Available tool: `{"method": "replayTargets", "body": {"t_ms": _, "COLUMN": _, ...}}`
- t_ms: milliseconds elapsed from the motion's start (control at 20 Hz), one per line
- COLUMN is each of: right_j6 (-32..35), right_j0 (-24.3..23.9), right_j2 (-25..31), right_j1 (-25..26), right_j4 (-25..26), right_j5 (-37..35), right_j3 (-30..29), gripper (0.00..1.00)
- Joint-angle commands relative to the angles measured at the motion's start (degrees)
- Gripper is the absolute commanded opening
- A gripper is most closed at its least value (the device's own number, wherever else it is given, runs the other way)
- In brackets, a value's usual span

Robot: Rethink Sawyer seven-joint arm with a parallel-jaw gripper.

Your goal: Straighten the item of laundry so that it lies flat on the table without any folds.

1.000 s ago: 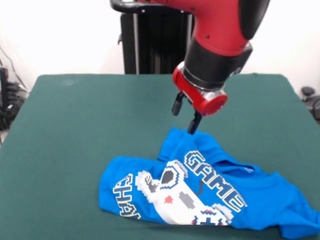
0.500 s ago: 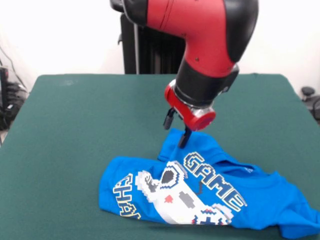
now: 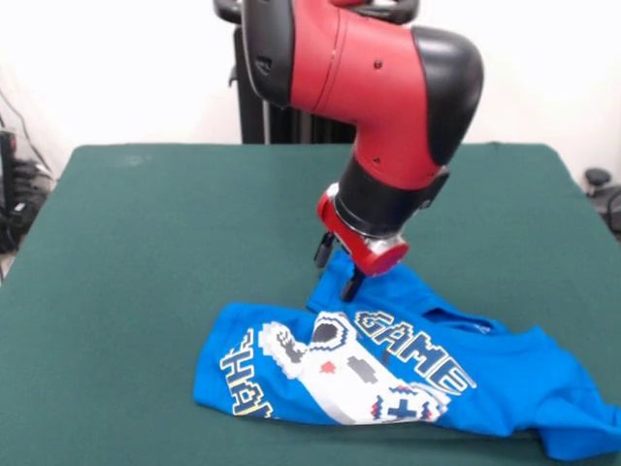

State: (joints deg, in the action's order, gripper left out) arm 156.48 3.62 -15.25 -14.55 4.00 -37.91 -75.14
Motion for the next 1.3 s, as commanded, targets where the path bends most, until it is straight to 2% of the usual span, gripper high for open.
{"method": "replayTargets", "body": {"t_ms": 50, "right_j6": 8.7, "right_j0": 1.7, "right_j2": 1.7, "right_j1": -1.0, "right_j4": -2.1, "right_j5": 1.2, "right_j3": -10.4, "gripper": 1.00}}
{"method": "replayTargets", "body": {"t_ms": 400, "right_j6": 5.5, "right_j0": 0.7, "right_j2": 3.1, "right_j1": -7.0, "right_j4": -3.0, "right_j5": -2.5, "right_j3": -13.5, "gripper": 1.00}}
{"method": "replayTargets", "body": {"t_ms": 650, "right_j6": 5.2, "right_j0": 0.6, "right_j2": 3.2, "right_j1": -8.4, "right_j4": -3.0, "right_j5": -4.0, "right_j3": -13.7, "gripper": 1.00}}
{"method": "replayTargets", "body": {"t_ms": 900, "right_j6": 6.2, "right_j0": 0.9, "right_j2": 3.0, "right_j1": -6.3, "right_j4": -2.3, "right_j5": -1.9, "right_j3": -13.8, "gripper": 1.00}}
{"method": "replayTargets", "body": {"t_ms": 1300, "right_j6": 8.0, "right_j0": 0.8, "right_j2": 3.1, "right_j1": 0.2, "right_j4": -1.4, "right_j5": 5.8, "right_j3": -13.1, "gripper": 1.00}}
